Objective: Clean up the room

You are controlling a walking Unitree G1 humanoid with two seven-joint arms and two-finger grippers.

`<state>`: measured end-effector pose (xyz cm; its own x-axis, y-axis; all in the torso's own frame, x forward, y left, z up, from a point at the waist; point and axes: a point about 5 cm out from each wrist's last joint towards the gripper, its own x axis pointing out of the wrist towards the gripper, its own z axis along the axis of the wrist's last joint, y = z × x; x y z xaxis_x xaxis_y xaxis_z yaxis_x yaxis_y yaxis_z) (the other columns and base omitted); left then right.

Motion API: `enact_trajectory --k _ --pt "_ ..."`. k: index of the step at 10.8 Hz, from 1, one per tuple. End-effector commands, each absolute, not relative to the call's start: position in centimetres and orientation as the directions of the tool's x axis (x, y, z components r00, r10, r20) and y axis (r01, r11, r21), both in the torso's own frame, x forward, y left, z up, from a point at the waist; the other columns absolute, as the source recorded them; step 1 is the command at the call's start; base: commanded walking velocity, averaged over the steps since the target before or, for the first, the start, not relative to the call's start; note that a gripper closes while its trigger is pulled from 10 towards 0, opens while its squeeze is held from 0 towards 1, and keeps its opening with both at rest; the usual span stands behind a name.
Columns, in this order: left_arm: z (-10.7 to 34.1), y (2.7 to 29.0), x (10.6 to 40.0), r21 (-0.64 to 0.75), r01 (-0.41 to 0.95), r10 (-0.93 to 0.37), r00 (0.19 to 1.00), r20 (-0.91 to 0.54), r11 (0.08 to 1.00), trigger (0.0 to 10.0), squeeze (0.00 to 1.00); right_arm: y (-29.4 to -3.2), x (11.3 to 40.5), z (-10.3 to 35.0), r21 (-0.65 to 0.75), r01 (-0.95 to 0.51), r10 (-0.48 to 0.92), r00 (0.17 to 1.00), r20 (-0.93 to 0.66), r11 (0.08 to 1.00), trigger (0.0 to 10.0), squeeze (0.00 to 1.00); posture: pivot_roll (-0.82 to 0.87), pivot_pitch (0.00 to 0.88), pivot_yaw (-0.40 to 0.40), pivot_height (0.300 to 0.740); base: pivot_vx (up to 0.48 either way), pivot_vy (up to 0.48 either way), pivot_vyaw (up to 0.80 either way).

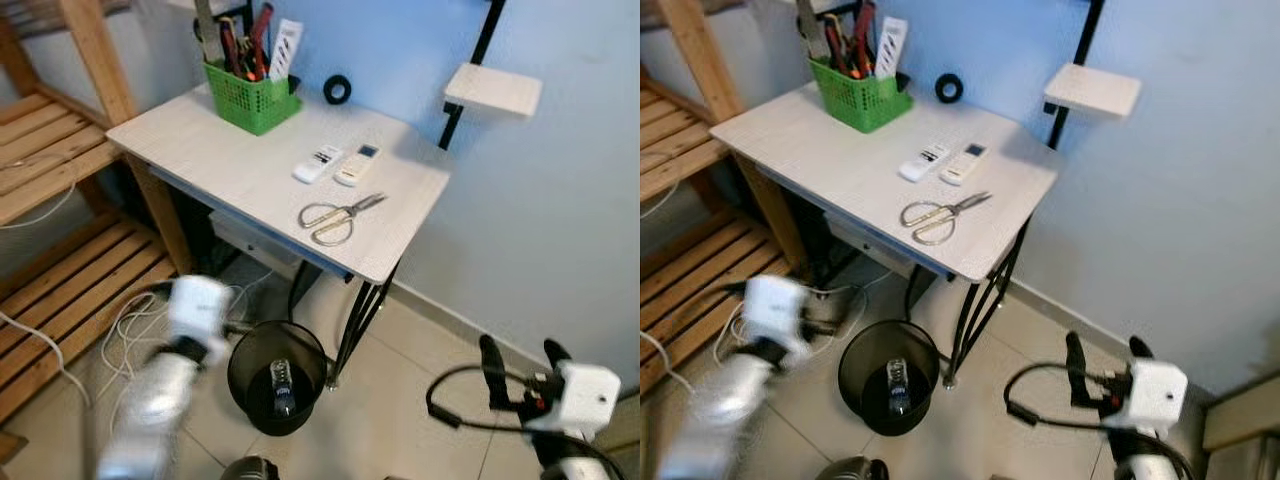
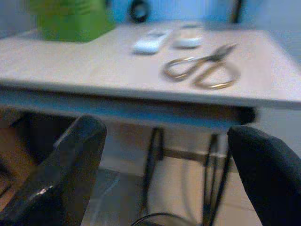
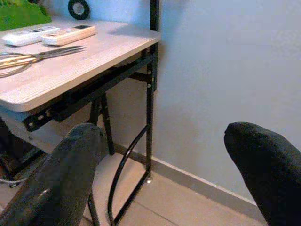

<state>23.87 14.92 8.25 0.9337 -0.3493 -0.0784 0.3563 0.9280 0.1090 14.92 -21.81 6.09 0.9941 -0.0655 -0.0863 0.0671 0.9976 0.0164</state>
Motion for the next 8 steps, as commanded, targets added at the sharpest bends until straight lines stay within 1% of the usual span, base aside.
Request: enact_trajectory --k 1,2,3,5,7,8 --pt "8.5 13.2 23.6 0.125 0.397 -0.391 0.918 -0.067 0.909 10.0 1.0 -22.0 14.6 6.5 0.007 0.057 -0.056 0.995 -0.081 0.998 10.0 0.04 0.0 0.06 -0.015 0.74 0.0 0.0 0.0" --pt "8.4 11.4 23.1 0.117 0.404 -0.401 0.915 -0.053 0.907 10.0 1.0 -22.1 14.3 6.4 0.006 0.058 -0.057 0.995 -0.084 0.998 10.0 0.04 0.0 0.063 -0.018 0.74 0.0 0.0 0.0" --pt "8.6 8.6 22.7 0.081 0.394 -0.393 0.919 -0.03 0.916 10.0 1.0 -22.1 14.2 6.3 0.012 0.062 -0.061 0.994 -0.086 0.998 10.0 0.05 0.0 0.064 -0.018 0.74 0.0 0.0 0.0" --pt "8.4 6.1 23.1 -0.049 0.278 -0.281 0.959 -0.048 0.959 10.0 1.0 -21.8 14.7 6.2 0.04 0.074 -0.071 0.995 -0.07 0.996 10.0 0.04 0.0 0.062 -0.013 0.74 0.0 0.0 0.0" --pt "8.1 3.1 22.7 -0.042 0.294 -0.297 0.953 -0.065 0.955 10.0 1.0 -21.0 15.5 6.6 0.054 0.066 -0.063 0.997 -0.049 0.996 10.0 0.04 0.0 0.061 -0.01 0.74 0.0 0.0 0.0" --pt "7.8 2.3 22.7 0.018 0.256 -0.254 0.964 -0.082 0.967 10.0 0.0 -20.9 15.7 6.8 0.054 0.066 -0.063 0.997 -0.044 0.996 10.0 0.04 0.0 0.063 -0.007 0.74 0.0 0.0 0.0"
